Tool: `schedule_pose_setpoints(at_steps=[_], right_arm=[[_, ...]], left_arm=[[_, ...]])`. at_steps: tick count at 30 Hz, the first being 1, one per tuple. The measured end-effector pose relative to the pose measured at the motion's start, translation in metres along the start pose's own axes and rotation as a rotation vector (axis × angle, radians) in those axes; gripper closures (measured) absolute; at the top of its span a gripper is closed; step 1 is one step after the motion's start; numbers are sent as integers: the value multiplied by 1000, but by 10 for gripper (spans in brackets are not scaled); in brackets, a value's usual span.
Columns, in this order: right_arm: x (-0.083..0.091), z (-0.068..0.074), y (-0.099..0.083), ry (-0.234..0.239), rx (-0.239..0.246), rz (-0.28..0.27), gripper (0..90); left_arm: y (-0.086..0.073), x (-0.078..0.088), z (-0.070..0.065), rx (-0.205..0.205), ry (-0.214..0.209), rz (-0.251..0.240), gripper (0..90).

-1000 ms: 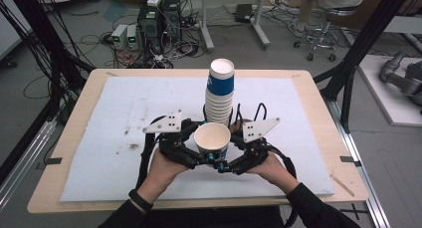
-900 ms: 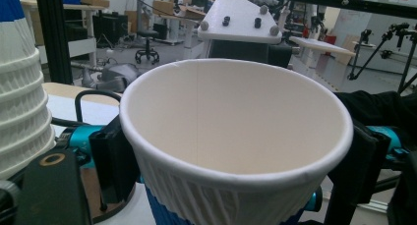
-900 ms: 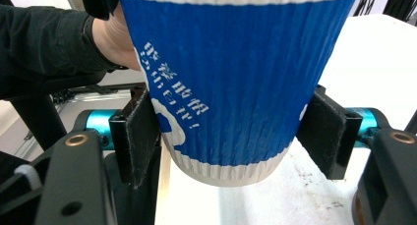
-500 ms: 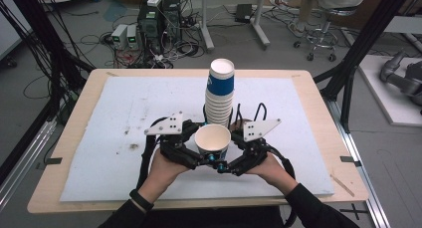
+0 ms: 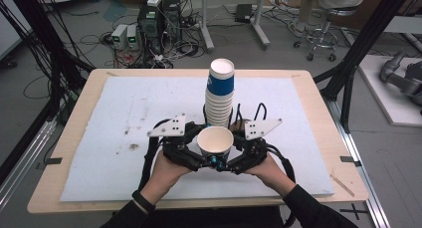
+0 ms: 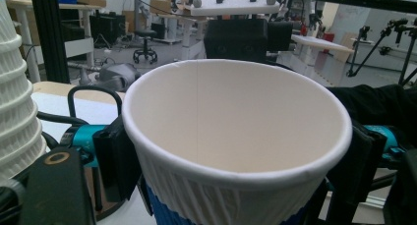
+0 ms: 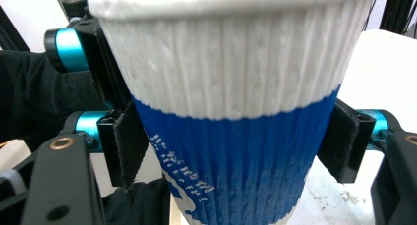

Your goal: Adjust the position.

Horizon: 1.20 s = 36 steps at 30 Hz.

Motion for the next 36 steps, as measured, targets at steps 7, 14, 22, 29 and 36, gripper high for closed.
schedule_pose_setpoints(at_steps=[7,14,22,29,36], right_arm=[[0,-2,-1,-4,3,10,246],[3,-3,-1,-12,7,6,247],[13,-8,3,-37,7,-33,248],[18,-10,6,-48,-5,-69,249],[20,-8,8,-43,-10,-96,250]], left_arm=[[2,1,0,-1,10,-5,161],[4,11,2,0,27,-20,122],[0,25,3,-21,80,-31,116],[-14,21,3,-23,93,9,116],[-27,8,0,-23,97,42,116]])
Point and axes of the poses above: each handheld gripper's, and its own axes: x roughly backward along the jaws, y roughly out of its top, z roughly to its left, the point moved 3 cm from there along -x, roughly forward along the jaws
